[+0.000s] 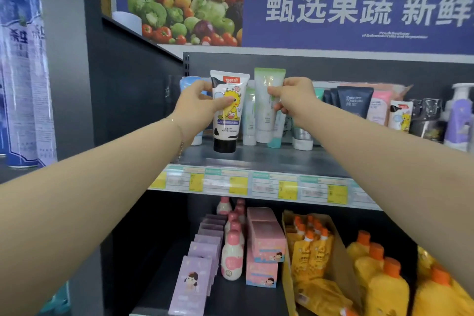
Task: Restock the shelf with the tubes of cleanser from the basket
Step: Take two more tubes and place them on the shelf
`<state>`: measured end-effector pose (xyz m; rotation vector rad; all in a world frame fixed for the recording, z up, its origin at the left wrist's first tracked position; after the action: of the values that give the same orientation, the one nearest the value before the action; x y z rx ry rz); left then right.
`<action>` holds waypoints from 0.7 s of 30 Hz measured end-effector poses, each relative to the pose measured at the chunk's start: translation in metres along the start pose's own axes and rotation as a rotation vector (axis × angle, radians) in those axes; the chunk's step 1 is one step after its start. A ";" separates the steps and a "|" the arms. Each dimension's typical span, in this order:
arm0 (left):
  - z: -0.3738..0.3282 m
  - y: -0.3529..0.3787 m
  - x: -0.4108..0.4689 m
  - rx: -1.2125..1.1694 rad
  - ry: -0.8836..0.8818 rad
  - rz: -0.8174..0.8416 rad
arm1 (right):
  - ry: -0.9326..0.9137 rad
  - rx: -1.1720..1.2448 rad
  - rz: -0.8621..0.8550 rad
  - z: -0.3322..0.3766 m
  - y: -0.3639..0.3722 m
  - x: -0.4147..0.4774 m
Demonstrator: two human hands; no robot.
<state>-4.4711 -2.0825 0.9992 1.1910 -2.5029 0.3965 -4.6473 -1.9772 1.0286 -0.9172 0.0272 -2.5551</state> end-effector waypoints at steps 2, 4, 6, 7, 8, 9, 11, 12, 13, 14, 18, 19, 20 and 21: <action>0.005 0.000 0.005 -0.002 -0.006 0.011 | 0.014 -0.019 0.003 -0.004 0.009 0.007; 0.009 0.000 0.010 0.003 -0.010 0.024 | 0.029 -0.034 0.010 -0.008 0.018 0.012; 0.013 -0.002 0.015 0.009 -0.016 0.028 | 0.048 -0.044 0.014 -0.014 0.026 0.016; 0.015 -0.003 0.017 0.010 -0.019 0.028 | 0.061 -0.051 0.013 -0.017 0.029 0.017; 0.016 -0.004 0.020 0.009 -0.023 0.028 | 0.069 -0.062 0.009 -0.020 0.032 0.019; 0.018 -0.006 0.022 0.005 -0.026 0.029 | 0.076 -0.072 0.006 -0.023 0.034 0.020; 0.021 -0.007 0.026 -0.001 -0.030 0.032 | 0.082 -0.086 -0.002 -0.028 0.039 0.021; 0.022 -0.008 0.027 0.003 -0.032 0.035 | 0.086 -0.093 -0.006 -0.030 0.040 0.022; 0.024 -0.008 0.028 0.008 -0.031 0.039 | 0.089 -0.099 -0.012 -0.032 0.041 0.023; 0.025 -0.008 0.030 0.014 -0.030 0.043 | 0.091 -0.108 -0.021 -0.035 0.041 0.024; 0.027 -0.008 0.035 0.009 -0.027 0.053 | 0.103 -0.140 -0.056 -0.039 0.041 0.029; 0.028 -0.008 0.036 0.006 -0.024 0.055 | 0.100 -0.141 -0.058 -0.040 0.041 0.030; 0.028 -0.008 0.037 0.003 -0.021 0.058 | 0.099 -0.144 -0.059 -0.042 0.041 0.032; 0.028 -0.008 0.038 0.001 -0.018 0.061 | 0.099 -0.139 -0.060 -0.042 0.042 0.032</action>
<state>-4.4921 -2.1244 0.9901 1.1260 -2.5599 0.4042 -4.6795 -2.0330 1.0087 -0.8527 0.2123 -2.6802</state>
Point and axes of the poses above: each hand's wrist, its own x-axis towards the middle knuckle, its own y-axis out of the palm, z = x × y, the point moved 3 cm from there along x, towards the middle knuckle, and after that the axes turned 8 degrees about -y, right-handed, at the moved point
